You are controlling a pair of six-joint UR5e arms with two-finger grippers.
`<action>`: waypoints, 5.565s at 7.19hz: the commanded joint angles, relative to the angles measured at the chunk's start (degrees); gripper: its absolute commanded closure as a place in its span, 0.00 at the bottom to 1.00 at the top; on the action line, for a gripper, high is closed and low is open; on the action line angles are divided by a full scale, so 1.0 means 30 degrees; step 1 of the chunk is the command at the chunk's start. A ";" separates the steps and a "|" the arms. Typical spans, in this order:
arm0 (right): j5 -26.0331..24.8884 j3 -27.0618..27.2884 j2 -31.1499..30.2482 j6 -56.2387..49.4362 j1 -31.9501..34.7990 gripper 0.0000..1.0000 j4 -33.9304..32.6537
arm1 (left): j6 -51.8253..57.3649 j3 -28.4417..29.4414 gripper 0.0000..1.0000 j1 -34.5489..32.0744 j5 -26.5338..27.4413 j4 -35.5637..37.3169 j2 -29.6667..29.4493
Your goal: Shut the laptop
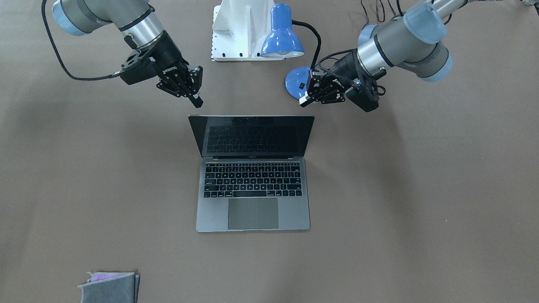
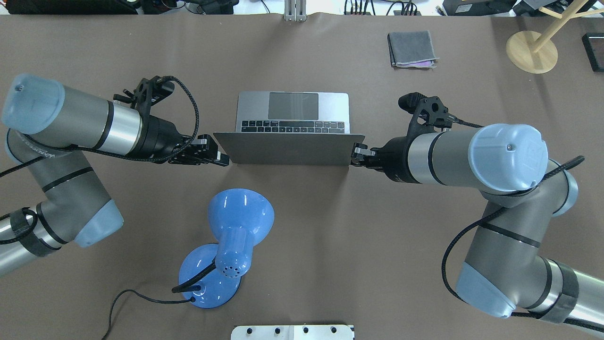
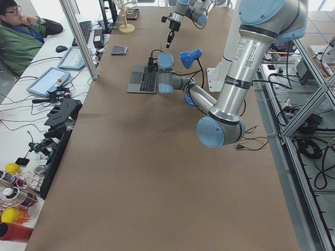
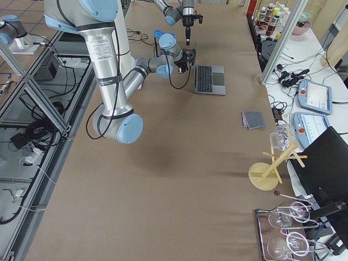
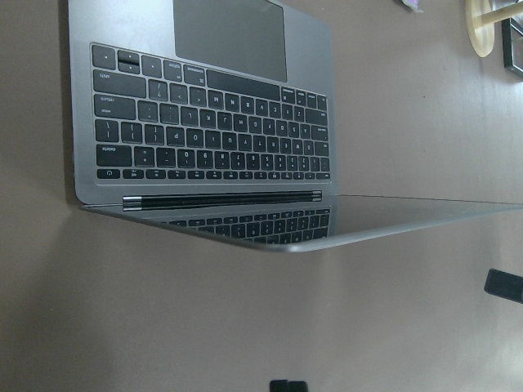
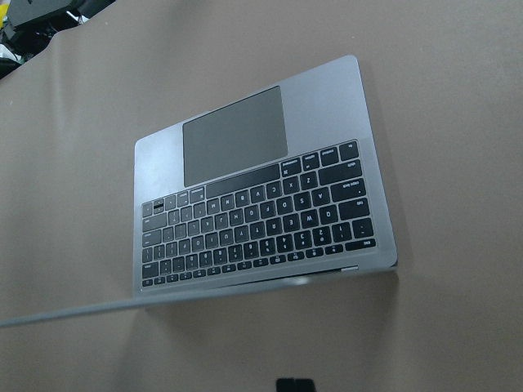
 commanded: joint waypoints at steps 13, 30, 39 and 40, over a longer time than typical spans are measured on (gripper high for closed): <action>0.0098 -0.4748 0.3124 -0.0961 0.2402 1.00 -0.0309 | 0.0185 0.2504 1.00 -0.1107 0.2423 0.2190 -0.2860; -0.0607 -1.3078 0.7523 -0.0990 0.2813 1.00 -0.0132 | 0.2851 1.0869 1.00 -0.0872 0.7000 0.2336 -0.7230; 0.8295 -0.8299 -0.2244 -1.9145 1.2700 0.00 -0.2418 | 1.9015 -0.1578 0.01 -0.7041 0.0347 2.2071 -0.2134; 0.8910 -0.8096 -0.3394 -2.1967 1.4456 0.00 -0.3666 | 2.3025 -0.2288 0.01 -0.9056 0.0318 2.4490 -0.1319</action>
